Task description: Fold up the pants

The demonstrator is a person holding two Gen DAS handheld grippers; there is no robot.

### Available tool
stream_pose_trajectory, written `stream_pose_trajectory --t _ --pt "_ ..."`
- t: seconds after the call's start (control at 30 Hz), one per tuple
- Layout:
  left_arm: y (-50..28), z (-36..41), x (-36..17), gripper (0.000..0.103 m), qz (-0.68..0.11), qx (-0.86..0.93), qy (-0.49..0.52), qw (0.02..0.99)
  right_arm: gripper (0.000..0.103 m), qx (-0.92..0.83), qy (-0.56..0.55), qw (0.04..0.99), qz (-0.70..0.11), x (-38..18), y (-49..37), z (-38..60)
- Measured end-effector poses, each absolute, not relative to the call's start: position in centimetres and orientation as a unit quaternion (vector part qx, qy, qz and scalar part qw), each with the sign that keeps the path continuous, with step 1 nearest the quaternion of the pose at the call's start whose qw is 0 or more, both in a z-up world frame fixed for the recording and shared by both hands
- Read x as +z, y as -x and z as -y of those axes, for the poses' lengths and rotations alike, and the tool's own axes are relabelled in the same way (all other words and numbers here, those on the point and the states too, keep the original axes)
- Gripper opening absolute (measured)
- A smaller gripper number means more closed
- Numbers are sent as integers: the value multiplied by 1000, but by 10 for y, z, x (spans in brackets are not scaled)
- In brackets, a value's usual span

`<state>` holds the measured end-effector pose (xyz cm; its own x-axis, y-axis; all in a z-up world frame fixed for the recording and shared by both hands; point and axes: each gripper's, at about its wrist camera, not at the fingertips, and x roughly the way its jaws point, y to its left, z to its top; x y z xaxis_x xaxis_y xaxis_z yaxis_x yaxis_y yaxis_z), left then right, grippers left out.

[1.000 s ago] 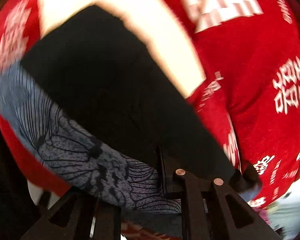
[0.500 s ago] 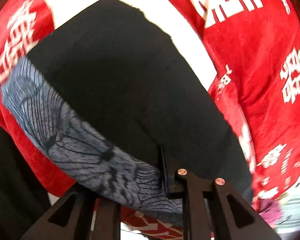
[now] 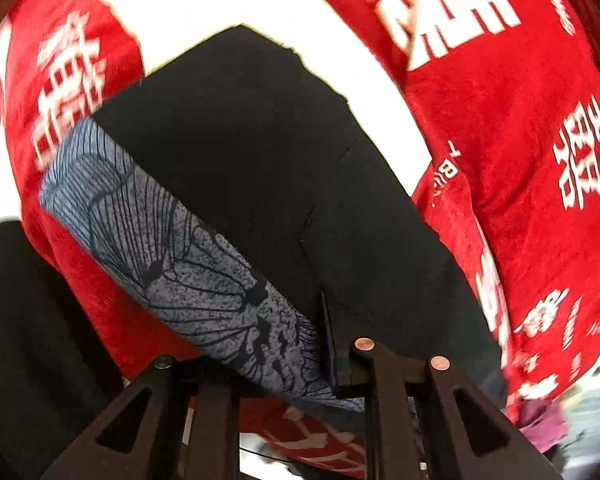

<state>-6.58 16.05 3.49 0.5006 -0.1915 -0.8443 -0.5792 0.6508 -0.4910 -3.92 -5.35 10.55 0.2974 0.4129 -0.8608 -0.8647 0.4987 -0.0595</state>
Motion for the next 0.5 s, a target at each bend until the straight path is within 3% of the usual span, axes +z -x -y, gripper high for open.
stream_pose_trajectory --t 0.17,0.23,0.3,0.33,0.37,0.4,0.47,0.5 --pt "60 -171 16 20 -497 121 433 742 4 418 257 744 -454 83 35 51" --pt "60 -168 26 20 -506 121 402 754 4 421 264 743 -449 85 39 48" --pt "58 -159 32 38 -528 141 349 762 4 420 274 739 -450 79 40 46" --pt "59 -156 34 57 -534 151 333 763 5 420 275 738 -451 76 40 46" --pt "63 -154 38 63 -533 154 319 768 5 420 267 739 -454 77 38 48" --pt "67 -148 45 63 -528 145 306 779 6 421 259 739 -459 78 36 49" --pt "69 -134 59 63 -523 107 280 798 23 431 222 732 -480 87 30 57" --pt "72 -124 70 63 -515 83 264 811 50 435 212 731 -481 91 29 61"
